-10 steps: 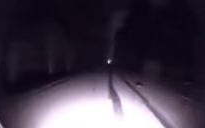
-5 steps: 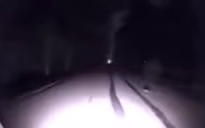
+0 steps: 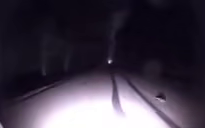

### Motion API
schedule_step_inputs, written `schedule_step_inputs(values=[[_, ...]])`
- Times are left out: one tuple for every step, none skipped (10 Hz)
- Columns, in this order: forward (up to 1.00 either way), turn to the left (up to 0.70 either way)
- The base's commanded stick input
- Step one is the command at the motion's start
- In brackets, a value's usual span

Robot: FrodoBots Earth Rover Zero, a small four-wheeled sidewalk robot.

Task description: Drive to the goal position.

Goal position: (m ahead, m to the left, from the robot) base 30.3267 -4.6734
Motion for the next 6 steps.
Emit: schedule_step_inputs(values=[[1.00,0.00],[1.00,0.00],[1.00,0.00],[1.00,0.00],[1.00,0.00],[1.00,0.00]])
